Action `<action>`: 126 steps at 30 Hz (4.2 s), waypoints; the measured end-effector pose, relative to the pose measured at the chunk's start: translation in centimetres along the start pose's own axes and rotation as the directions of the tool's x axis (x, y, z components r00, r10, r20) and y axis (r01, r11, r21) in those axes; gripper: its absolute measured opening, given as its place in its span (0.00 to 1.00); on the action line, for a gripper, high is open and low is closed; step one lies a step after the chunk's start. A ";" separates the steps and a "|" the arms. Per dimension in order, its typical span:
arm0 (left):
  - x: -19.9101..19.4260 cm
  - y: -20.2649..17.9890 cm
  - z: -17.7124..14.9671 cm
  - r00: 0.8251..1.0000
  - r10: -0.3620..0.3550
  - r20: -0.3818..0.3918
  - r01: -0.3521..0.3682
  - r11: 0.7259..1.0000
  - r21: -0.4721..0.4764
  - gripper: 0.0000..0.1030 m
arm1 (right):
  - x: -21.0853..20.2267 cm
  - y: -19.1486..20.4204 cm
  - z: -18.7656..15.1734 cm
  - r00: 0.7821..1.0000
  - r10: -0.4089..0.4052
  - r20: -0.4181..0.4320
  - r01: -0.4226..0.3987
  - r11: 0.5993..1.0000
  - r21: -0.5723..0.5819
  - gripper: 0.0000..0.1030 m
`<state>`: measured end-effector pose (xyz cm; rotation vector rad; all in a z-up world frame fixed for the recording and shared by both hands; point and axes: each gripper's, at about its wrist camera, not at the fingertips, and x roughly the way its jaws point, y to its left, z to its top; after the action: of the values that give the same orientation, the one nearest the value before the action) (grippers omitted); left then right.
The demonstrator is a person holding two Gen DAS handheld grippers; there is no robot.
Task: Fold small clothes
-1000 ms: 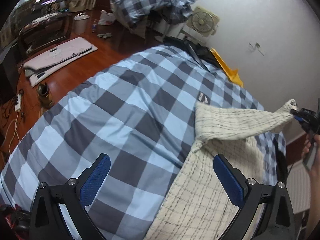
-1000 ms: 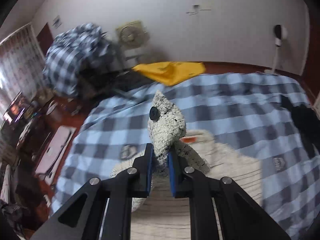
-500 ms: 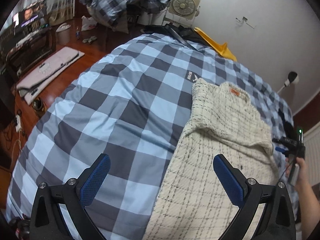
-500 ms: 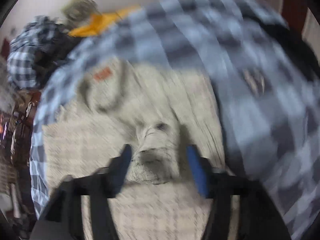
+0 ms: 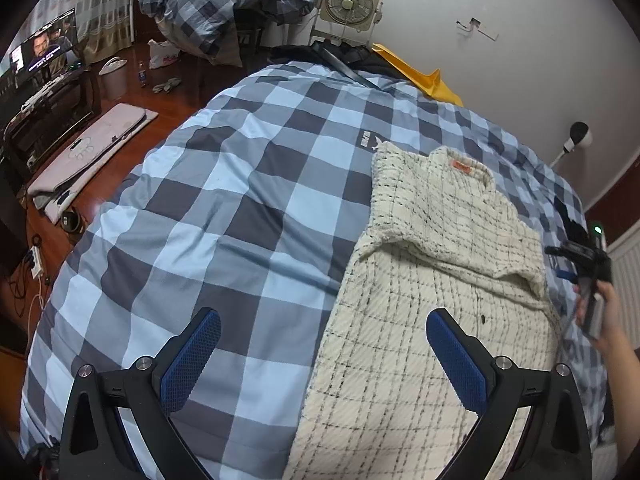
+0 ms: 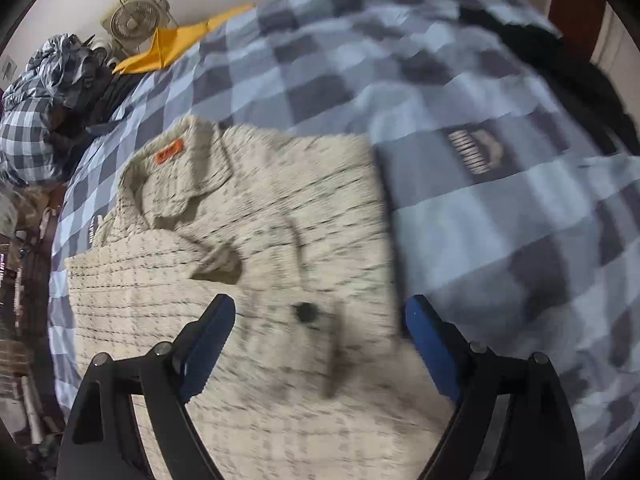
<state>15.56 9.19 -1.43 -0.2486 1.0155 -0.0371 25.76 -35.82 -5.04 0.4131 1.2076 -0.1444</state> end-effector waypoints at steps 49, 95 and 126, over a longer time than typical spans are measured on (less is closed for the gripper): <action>1.5 -1.3 -0.9 0.998 -0.026 -0.061 0.028 0.999 0.025 1.00 | 7.1 8.4 -7.2 0.949 -0.310 0.064 0.307 0.855 -0.417 0.74; 7.5 -3.3 -16.4 0.862 0.159 -0.481 0.016 0.940 0.340 0.99 | 5.3 -15.0 -21.7 0.911 0.041 -0.410 -0.025 0.999 0.043 0.99; 1.6 -1.5 -13.1 0.829 -0.275 -0.486 0.276 0.959 -0.072 0.06 | 3.6 -1.9 -18.5 0.921 0.362 -0.142 -0.370 0.928 -0.038 0.06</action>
<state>5.45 5.03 -8.97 -0.3964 1.4839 -0.3830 10.18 -30.09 -14.26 0.5923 1.2401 0.2484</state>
